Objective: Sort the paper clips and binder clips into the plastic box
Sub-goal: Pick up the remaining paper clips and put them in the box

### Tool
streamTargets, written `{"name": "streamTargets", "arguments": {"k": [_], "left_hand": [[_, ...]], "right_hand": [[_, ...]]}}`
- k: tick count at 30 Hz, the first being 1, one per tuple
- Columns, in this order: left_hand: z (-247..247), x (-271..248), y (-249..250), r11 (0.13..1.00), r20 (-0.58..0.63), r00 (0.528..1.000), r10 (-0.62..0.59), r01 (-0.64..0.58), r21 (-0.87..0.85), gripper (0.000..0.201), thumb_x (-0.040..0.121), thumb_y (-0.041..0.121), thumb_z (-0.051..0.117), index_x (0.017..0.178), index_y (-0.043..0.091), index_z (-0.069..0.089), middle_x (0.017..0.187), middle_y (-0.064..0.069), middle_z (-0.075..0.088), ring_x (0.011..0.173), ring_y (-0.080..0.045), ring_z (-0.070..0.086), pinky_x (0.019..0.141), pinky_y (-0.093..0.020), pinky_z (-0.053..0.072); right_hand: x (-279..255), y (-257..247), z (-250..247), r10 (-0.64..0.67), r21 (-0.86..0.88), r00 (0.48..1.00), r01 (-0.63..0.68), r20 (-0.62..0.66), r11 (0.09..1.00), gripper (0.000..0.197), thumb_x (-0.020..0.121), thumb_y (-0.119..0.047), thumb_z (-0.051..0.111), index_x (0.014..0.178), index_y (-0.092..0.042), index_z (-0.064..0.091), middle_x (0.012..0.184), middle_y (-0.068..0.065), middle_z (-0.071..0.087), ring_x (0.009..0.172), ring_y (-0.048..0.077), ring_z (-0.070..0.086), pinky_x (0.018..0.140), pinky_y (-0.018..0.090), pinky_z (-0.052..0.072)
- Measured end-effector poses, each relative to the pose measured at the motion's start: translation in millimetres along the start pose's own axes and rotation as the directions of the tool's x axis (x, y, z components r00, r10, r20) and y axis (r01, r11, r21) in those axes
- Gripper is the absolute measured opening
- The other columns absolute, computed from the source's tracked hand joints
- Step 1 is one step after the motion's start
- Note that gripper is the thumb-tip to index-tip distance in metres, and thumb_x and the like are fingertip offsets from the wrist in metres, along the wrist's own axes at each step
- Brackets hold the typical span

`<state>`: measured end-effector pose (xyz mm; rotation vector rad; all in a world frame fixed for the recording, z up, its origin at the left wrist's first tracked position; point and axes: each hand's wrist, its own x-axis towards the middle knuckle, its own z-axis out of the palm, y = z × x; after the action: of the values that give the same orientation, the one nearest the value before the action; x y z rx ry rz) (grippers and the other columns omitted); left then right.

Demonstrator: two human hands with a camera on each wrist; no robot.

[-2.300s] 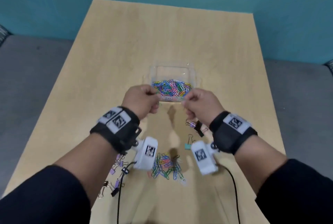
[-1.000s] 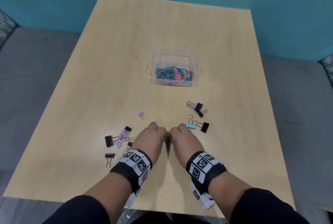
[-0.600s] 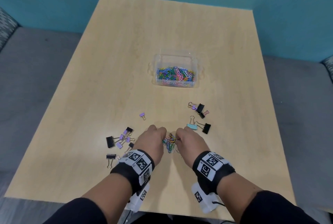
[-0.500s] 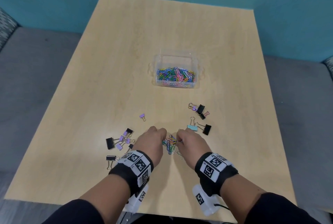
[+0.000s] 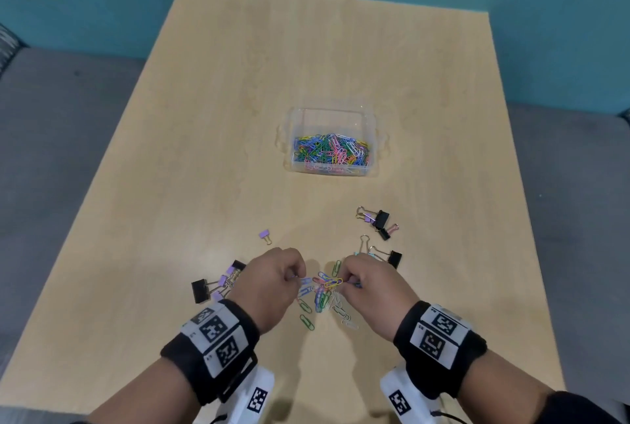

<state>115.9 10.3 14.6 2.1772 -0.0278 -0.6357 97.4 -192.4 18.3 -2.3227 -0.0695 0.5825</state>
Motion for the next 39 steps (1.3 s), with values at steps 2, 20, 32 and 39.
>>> {"name": "streamTargets", "arguments": {"k": [2,20,32,39], "left_hand": [[-9,5,9,0.989,0.003,1.0,-0.03,0.03,-0.147,0.023,0.079,0.003,0.057,0.068,0.023,0.056,0.053,0.009,0.052,0.047,-0.014,0.052,0.055,-0.036,0.05],[-81,145,97,0.995,-0.202,0.974,0.098,-0.092,0.04,0.028,0.079,0.012,0.061,0.102,0.029,0.059,0.093,-0.005,0.059,0.073,-0.028,0.065,0.067,-0.034,0.051],[5,-19,-12,0.892,0.049,0.984,0.172,-0.177,0.415,0.04,0.083,0.009,0.057,0.122,0.018,0.058,0.122,0.0,0.054,0.105,-0.023,0.052,0.092,-0.034,0.045],[28,-38,-18,0.786,0.086,0.933,0.348,-0.341,0.515,0.033,0.079,0.015,0.048,0.107,0.023,0.064,0.113,0.005,0.063,0.09,-0.023,0.055,0.081,-0.032,0.049]], "right_hand": [[2,-3,-8,-0.016,0.032,1.0,0.016,-0.005,0.999,0.018,0.081,-0.013,0.063,0.072,-0.023,0.052,0.074,-0.008,0.05,0.069,0.008,0.048,0.062,0.022,0.037],[141,-43,-131,-0.011,-0.204,0.953,-0.053,-0.302,0.978,0.025,0.087,-0.02,0.06,0.112,-0.019,0.061,0.104,0.004,0.055,0.085,0.021,0.054,0.073,0.029,0.041],[-21,-4,13,-0.181,-0.349,0.97,0.229,0.164,0.909,0.052,0.085,-0.005,0.045,0.136,-0.013,0.043,0.136,0.003,0.044,0.117,0.026,0.041,0.1,0.033,0.038],[-31,3,34,-0.234,-0.47,0.964,0.266,0.127,0.842,0.06,0.073,-0.008,0.048,0.133,-0.011,0.046,0.135,0.008,0.048,0.113,0.03,0.048,0.088,0.041,0.049]]}}
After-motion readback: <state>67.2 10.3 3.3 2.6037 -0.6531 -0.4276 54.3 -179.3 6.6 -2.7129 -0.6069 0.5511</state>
